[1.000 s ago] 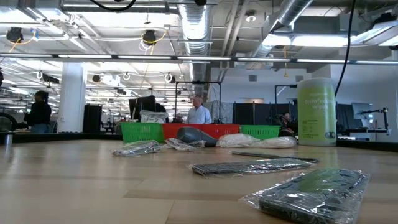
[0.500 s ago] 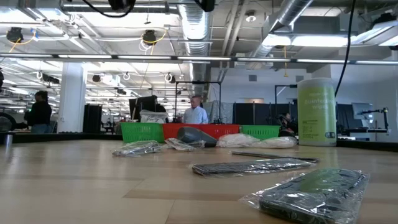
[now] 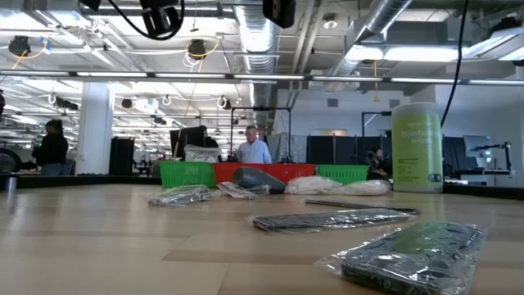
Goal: Pick & Place Travel size toiletries
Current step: Put the cotton pack into the left green basket
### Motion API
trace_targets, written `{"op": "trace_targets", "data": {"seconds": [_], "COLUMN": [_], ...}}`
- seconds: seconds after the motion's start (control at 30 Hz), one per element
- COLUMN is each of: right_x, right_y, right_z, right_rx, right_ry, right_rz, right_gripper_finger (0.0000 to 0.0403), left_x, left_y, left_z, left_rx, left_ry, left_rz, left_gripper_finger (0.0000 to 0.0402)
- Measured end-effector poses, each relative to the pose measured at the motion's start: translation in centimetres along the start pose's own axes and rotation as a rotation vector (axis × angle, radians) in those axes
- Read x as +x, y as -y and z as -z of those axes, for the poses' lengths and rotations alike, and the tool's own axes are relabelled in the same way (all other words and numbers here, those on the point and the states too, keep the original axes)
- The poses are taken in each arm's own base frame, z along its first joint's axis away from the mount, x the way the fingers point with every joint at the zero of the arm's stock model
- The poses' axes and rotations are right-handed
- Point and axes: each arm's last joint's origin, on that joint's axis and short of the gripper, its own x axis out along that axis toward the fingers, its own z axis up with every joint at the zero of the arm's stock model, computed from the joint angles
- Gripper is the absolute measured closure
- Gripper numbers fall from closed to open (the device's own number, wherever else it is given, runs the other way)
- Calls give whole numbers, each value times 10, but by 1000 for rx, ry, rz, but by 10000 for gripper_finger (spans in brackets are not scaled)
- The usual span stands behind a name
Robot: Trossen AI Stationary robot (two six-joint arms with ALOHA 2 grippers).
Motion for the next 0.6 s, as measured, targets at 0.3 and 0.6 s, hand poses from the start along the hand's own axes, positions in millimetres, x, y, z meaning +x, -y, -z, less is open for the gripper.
{"op": "trace_targets", "data": {"seconds": [0.3,0.6], "right_x": [0,-1], "right_y": [3,7], "right_z": [3,5], "right_rx": [50,129], "right_ry": [-44,-79], "right_rz": [18,35], "right_gripper_finger": [364,366], "left_x": [19,21], "left_y": [-11,-13], "left_z": [7,8], "left_rx": [8,15], "left_ry": [-60,-67], "left_rz": [-37,-41], "left_gripper_finger": [211,211]}}
